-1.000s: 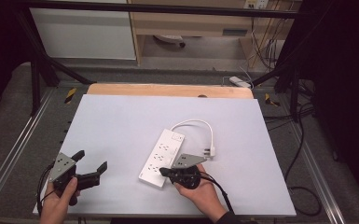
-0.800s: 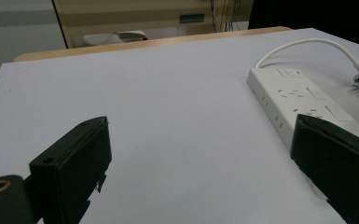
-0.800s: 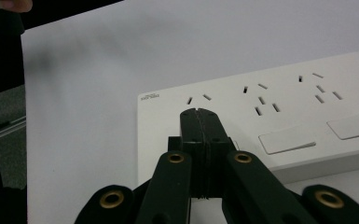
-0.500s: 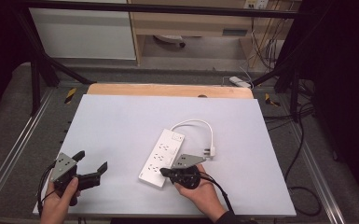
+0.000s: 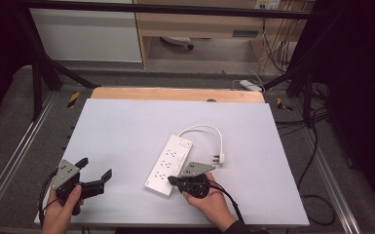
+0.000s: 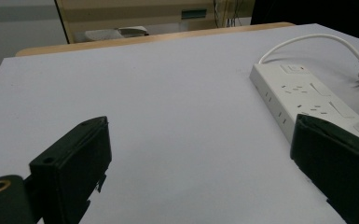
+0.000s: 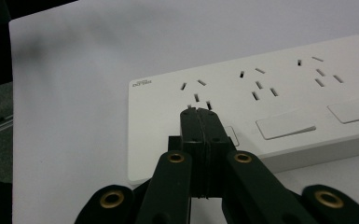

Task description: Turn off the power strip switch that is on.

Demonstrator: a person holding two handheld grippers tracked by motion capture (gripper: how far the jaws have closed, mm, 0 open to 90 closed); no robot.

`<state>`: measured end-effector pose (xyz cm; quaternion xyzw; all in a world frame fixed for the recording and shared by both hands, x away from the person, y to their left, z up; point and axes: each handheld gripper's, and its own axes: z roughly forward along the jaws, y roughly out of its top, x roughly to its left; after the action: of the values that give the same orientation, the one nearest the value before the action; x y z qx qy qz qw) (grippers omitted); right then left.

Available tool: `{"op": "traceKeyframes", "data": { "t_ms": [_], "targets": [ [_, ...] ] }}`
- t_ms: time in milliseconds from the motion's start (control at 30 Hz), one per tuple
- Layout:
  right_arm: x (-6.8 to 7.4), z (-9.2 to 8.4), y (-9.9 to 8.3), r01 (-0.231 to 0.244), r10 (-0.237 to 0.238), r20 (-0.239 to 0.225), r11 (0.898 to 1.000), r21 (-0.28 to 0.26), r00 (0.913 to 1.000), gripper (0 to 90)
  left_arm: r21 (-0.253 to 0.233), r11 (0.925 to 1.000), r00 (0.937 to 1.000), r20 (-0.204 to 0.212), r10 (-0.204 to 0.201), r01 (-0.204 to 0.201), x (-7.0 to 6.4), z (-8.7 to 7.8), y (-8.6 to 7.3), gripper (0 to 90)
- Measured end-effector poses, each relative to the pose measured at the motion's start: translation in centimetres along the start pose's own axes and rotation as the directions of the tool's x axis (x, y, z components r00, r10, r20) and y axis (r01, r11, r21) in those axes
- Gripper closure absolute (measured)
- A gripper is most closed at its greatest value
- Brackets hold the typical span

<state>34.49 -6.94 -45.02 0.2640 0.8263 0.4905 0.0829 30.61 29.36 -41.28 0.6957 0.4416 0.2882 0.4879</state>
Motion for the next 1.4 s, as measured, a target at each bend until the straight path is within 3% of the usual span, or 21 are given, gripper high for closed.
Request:
{"op": "traceKeyframes", "data": {
  "t_ms": [1400],
  "targets": [
    [0.26,0.23,-0.03,-0.001,0.0,-0.007,1.0,-0.011,1.0,90.0,0.003,1.0,1.0,0.005,0.008,-0.008,-0.19,0.08,0.02,5.1]
  ]
}}
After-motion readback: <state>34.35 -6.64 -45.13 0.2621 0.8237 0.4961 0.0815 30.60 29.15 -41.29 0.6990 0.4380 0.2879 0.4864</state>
